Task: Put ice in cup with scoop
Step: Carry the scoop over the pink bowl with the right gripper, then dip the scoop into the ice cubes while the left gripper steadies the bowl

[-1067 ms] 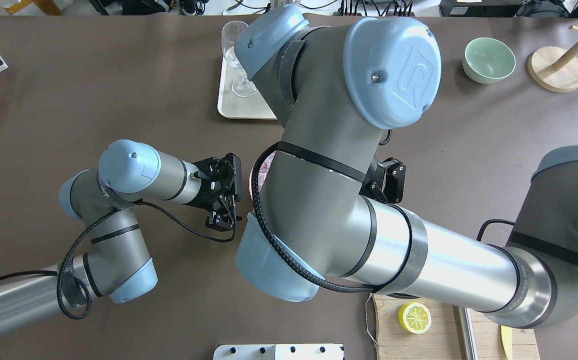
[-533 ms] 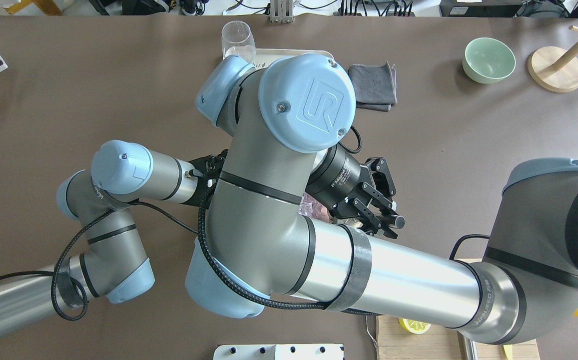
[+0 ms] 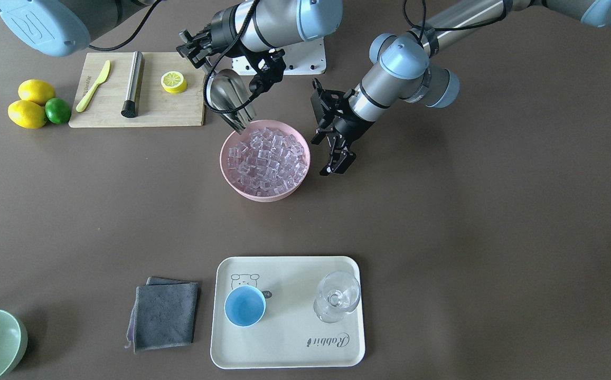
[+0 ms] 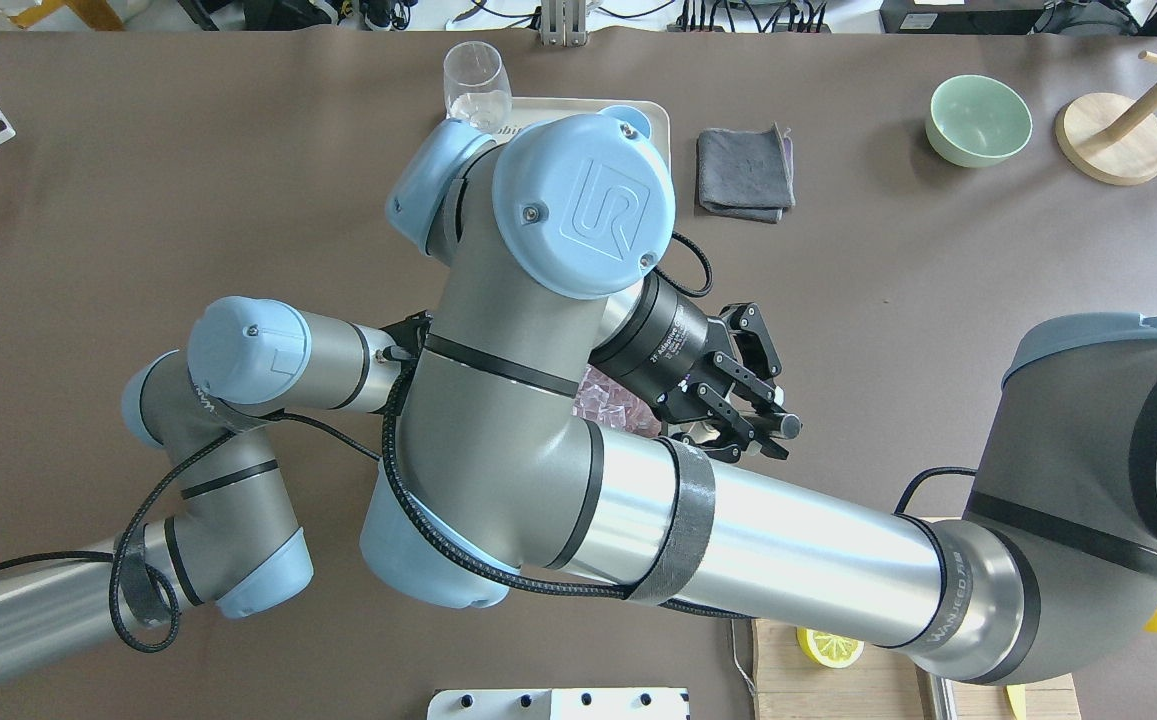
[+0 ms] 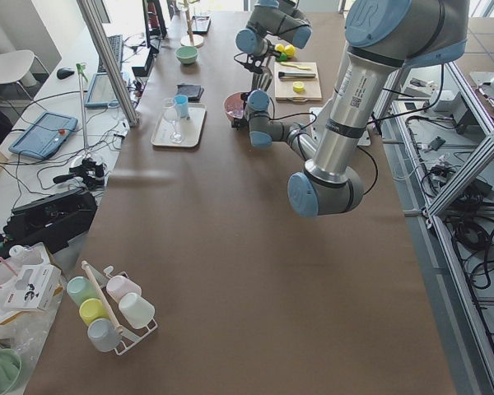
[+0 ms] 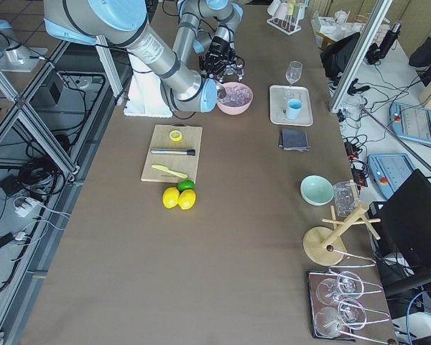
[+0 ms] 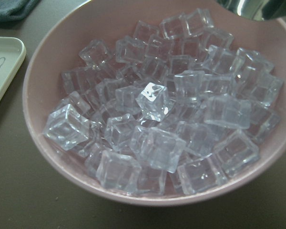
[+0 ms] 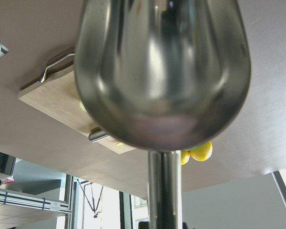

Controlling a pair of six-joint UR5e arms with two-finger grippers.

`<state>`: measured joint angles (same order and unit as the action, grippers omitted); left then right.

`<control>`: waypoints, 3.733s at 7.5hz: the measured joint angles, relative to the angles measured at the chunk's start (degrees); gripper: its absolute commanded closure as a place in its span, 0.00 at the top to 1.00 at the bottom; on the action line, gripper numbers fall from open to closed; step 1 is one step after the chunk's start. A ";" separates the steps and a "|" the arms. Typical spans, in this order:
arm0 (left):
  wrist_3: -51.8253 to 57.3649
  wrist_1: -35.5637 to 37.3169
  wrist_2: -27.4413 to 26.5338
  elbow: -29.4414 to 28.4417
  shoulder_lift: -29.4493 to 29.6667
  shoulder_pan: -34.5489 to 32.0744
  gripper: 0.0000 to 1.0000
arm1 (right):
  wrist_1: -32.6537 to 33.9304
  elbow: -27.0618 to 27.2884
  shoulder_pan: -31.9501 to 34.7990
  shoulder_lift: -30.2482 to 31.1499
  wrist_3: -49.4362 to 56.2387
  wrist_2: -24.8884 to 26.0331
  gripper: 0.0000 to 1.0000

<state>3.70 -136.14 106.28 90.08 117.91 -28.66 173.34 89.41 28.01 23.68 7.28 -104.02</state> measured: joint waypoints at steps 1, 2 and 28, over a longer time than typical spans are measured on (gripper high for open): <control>0.04 -0.07 -0.12 -0.04 0.01 0.05 0.98 | -0.78 -1.89 0.01 -0.63 0.01 0.48 0.00; -0.01 -0.12 -0.17 -0.11 0.00 0.08 0.98 | -1.64 -4.12 0.02 -1.51 0.02 0.79 0.00; -0.09 -3.74 -3.43 0.62 -1.87 0.51 0.98 | -30.08 8.58 0.11 17.83 -2.09 0.96 0.00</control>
<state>3.60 -139.88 102.85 90.70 116.04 -28.14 143.26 97.99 28.12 41.51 5.19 -103.06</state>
